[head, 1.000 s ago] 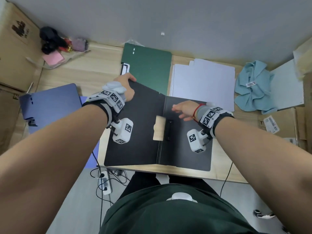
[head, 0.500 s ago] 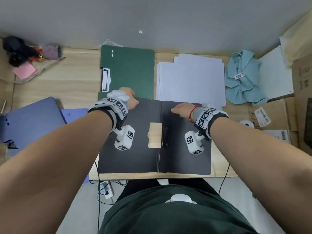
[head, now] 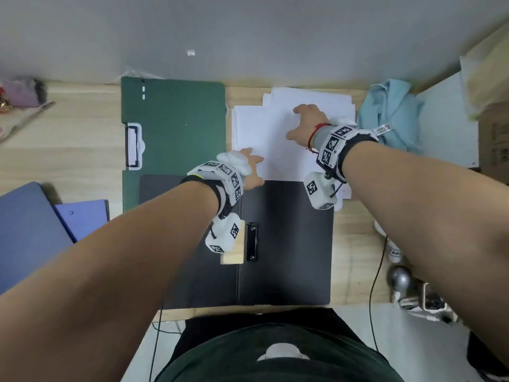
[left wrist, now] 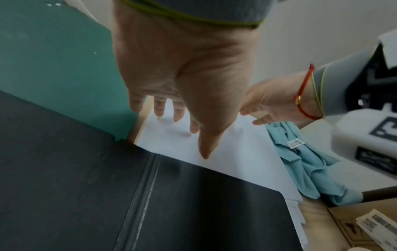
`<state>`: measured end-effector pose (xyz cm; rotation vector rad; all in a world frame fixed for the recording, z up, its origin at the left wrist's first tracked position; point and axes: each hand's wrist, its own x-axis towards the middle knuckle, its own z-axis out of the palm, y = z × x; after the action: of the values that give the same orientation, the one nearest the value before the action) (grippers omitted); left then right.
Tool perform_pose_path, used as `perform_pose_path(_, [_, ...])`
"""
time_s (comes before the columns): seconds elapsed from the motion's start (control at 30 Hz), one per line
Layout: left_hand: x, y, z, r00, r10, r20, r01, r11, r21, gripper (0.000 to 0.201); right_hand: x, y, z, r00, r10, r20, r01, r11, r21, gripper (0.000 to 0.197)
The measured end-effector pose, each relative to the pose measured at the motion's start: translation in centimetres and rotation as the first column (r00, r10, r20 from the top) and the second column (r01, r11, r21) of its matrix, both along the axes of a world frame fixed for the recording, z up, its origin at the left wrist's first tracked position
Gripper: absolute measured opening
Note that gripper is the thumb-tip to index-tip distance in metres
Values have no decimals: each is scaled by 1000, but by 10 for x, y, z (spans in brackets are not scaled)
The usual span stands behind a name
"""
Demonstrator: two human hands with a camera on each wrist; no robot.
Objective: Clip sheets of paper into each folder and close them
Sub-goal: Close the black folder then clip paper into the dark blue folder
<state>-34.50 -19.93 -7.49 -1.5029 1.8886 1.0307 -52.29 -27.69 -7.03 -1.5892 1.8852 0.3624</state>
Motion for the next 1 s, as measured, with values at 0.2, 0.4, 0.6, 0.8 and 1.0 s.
perform_pose_path(0.2, [0, -1, -14, 998, -15, 59, 19, 998, -68, 58, 4, -38, -17, 978, 159, -136, -148, 985, 90, 88])
perform_pose_path(0.4, [0, 0, -14, 1000, 23, 12, -22, 999, -35, 59, 11, -40, -26, 917, 270, -295, -246, 962, 115, 84])
perform_pose_path(0.6, [3, -5, -13, 999, 36, 24, -36, 999, 3, 55, 11, -33, -20, 896, 336, -291, -291, 938, 189, 68])
perform_pose_path(0.8, [5, 0, 1, 998, 64, -18, -64, 998, 4, 63, -1, -20, -4, 953, 254, -162, -231, 961, 152, 63])
perform_pose_path(1.0, [24, 0, 12, 914, 404, -41, -404, 915, 6, 49, -3, -12, 31, 961, 238, -142, -233, 971, 54, 36])
